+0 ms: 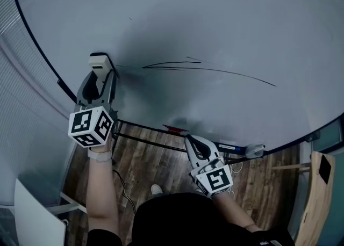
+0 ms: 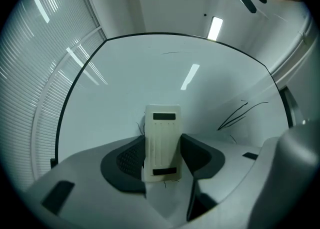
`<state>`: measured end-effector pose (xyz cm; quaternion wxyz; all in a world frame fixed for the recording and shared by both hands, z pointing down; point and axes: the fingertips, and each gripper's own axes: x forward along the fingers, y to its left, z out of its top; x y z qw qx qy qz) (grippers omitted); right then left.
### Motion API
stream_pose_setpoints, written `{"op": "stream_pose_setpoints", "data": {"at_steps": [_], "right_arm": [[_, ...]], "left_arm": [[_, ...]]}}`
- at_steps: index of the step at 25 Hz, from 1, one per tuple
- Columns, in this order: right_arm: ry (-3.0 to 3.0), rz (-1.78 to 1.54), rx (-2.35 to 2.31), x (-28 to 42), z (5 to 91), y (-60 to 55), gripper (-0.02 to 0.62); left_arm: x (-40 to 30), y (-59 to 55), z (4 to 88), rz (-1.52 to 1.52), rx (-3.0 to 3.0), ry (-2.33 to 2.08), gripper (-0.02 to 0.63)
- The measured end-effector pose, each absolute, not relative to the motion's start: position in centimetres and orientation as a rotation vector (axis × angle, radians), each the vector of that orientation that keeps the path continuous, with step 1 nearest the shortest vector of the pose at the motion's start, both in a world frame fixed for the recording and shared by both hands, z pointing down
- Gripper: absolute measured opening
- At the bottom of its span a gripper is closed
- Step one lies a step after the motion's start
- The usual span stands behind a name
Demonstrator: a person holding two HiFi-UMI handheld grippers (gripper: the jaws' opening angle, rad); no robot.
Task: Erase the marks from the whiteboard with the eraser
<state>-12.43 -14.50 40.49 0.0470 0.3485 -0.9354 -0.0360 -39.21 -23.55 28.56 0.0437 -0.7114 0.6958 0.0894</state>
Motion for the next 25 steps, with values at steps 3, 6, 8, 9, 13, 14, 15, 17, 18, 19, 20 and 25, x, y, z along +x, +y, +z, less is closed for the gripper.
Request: {"op": "stream_pose_setpoints", "data": {"at_steps": [3,6,8,9,13,14,15,17,18,19,20,25], "right_arm": [[-2.865,-0.108,1.041,-11.2,40.2,-14.4,0.028],[-2.868,-0.107,1.032,-9.3,39.9,-14.5,0.028],[-2.863,-0.095,1.038,-7.7,39.9,-14.7,0.028],[-2.862,-0.086,1.042,-6.8,39.9,-14.8,0.028],[-2.87,-0.08,1.048,-3.4,39.5,-15.1,0.028],[-2.864,-0.077,1.053,-2.6,39.5,-15.2,0.028],[-2.852,-0.07,1.064,-1.7,39.4,-15.2,0.028],[-2.831,-0.055,1.084,-0.1,39.2,-15.3,0.028],[-2.835,-0.057,1.078,0.6,39.2,-15.3,0.028],[-2.848,-0.065,1.061,1.2,39.2,-15.2,0.028],[-2.861,-0.072,1.043,1.9,39.2,-15.1,0.028],[-2.839,-0.03,1.061,6.8,39.5,-15.6,0.028]], "left_arm": [[-37.4,-23.5,28.3,0.266,-2.162,2.146,0.236],[-35.2,-23.5,28.0,0.259,-2.151,2.158,0.236],[-33.5,-23.5,27.6,0.254,-2.146,2.16,0.236],[-32.5,-23.4,27.4,0.249,-2.146,2.16,0.236],[-28.3,-23.4,26.6,0.205,-2.142,2.155,0.236],[-27.3,-23.4,26.4,0.192,-2.14,2.154,0.236],[-26.3,-23.4,26.2,0.179,-2.139,2.153,0.236],[-24.4,-23.3,25.7,0.154,-2.141,2.149,0.236],[-23.4,-23.2,25.5,0.137,-2.142,2.146,0.236],[-22.3,-23.2,25.2,0.116,-2.145,2.141,0.236],[-20.9,-23.3,25.0,0.094,-2.149,2.133,0.236],[-13.7,-24.2,24.0,0.031,-2.17,2.095,0.236]]}}
